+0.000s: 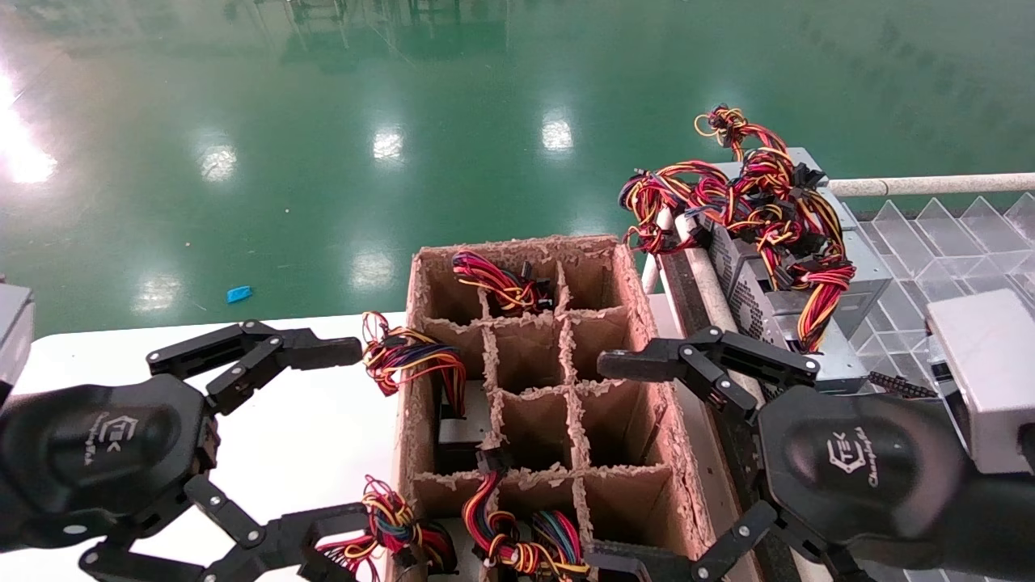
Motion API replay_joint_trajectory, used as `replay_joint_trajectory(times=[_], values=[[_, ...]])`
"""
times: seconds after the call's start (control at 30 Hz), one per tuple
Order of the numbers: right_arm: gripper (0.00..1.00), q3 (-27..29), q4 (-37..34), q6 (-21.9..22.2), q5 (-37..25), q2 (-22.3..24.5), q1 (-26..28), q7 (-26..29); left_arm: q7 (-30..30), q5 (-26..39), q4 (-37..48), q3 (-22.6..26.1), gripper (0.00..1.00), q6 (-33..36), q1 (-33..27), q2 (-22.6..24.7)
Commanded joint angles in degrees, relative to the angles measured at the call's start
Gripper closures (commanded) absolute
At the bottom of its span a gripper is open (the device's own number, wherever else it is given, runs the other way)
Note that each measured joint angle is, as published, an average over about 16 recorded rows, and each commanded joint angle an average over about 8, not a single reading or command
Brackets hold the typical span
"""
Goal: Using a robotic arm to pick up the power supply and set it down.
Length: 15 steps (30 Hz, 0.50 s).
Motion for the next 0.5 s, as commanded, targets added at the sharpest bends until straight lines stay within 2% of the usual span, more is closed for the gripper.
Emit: replay_joint_trajectory(times=[0.03,0.5], values=[[0.00,-0.1,0.0,0.1,0.0,0.0,0.1,0.0,0.0,0.0,0.0,0.0,0.00,0.0,0.0,0.0],[0.00,-0.3,0.1,0.3,-0.2,0.1,0.3,0.1,0.0,0.0,0.0,0.0,0.00,0.0,0.0,0.0]])
